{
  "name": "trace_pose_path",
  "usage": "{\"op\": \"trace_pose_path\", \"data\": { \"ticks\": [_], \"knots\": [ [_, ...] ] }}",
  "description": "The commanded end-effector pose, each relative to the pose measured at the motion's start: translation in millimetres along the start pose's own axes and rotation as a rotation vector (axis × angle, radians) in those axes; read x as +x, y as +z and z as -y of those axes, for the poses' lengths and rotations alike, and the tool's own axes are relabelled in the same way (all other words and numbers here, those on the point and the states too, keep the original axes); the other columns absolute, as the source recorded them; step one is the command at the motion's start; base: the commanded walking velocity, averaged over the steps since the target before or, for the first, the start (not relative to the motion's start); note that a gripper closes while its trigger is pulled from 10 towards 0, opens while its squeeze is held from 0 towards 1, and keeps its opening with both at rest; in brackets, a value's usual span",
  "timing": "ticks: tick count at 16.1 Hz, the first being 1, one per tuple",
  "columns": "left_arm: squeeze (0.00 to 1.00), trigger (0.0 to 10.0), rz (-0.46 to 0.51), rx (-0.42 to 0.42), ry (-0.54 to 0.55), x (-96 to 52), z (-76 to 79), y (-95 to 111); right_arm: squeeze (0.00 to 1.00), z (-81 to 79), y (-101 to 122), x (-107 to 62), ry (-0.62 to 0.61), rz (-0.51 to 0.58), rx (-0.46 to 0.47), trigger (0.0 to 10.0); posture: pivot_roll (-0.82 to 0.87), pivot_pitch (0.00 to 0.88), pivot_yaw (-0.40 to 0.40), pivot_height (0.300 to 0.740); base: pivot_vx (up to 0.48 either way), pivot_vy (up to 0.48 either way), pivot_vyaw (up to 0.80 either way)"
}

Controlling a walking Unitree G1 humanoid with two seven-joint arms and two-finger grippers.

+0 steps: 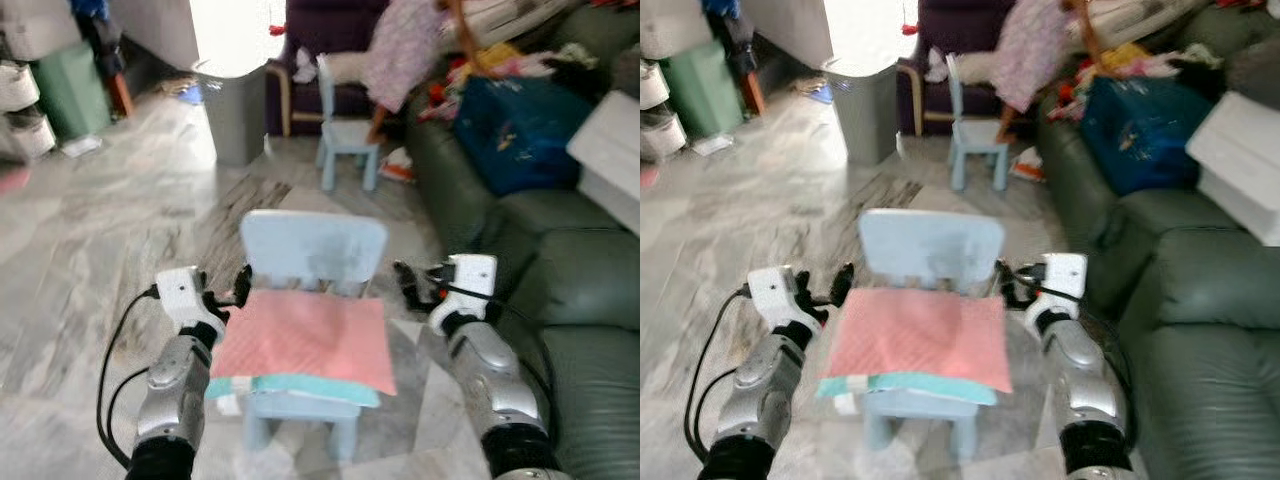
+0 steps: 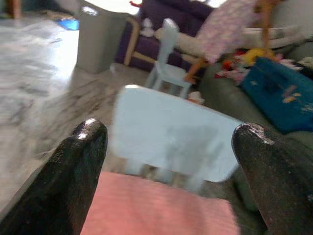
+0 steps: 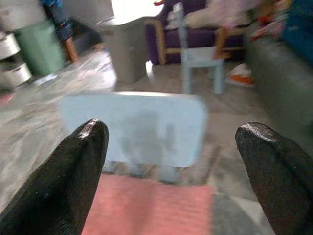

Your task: Move the pillow to the sofa

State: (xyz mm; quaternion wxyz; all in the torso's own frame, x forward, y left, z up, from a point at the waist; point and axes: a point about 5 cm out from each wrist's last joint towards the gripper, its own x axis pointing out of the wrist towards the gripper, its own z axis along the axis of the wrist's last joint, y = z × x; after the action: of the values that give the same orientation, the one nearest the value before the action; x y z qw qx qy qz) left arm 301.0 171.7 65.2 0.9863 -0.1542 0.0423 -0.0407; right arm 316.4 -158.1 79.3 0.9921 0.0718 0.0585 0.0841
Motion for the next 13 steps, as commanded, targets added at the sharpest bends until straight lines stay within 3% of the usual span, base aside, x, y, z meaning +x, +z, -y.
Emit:
{"op": "trace_pose_path", "data": {
  "ticks": [1, 4, 13],
  "knots": [
    [0.00, 10.0, 0.008, 0.001, 0.007, 0.2, -3.2, 3.9, 0.00, -1.7, 5.4, 2.0, 0.010, 0.016, 0.000, 10.0, -0.11, 0.000, -0.036, 0.740, 0.300, 0.375, 0.00],
    [0.00, 10.0, 0.006, 0.020, 0.008, 0.0, -3.8, 3.3, 0.00, -2.3, 6.2, 1.9, 0.015, 0.018, -0.002, 10.0, -0.11, 0.000, -0.035, 0.740, 0.329, 0.329, 0.00],
    [0.00, 10.0, -0.006, -0.010, 0.006, 5.2, 2.2, 2.8, 0.00, -0.8, 7.9, 2.6, 0.012, 0.013, 0.009, 10.0, -0.11, 0.000, -0.034, 0.740, 0.000, 0.000, 0.00]
  ]
}}
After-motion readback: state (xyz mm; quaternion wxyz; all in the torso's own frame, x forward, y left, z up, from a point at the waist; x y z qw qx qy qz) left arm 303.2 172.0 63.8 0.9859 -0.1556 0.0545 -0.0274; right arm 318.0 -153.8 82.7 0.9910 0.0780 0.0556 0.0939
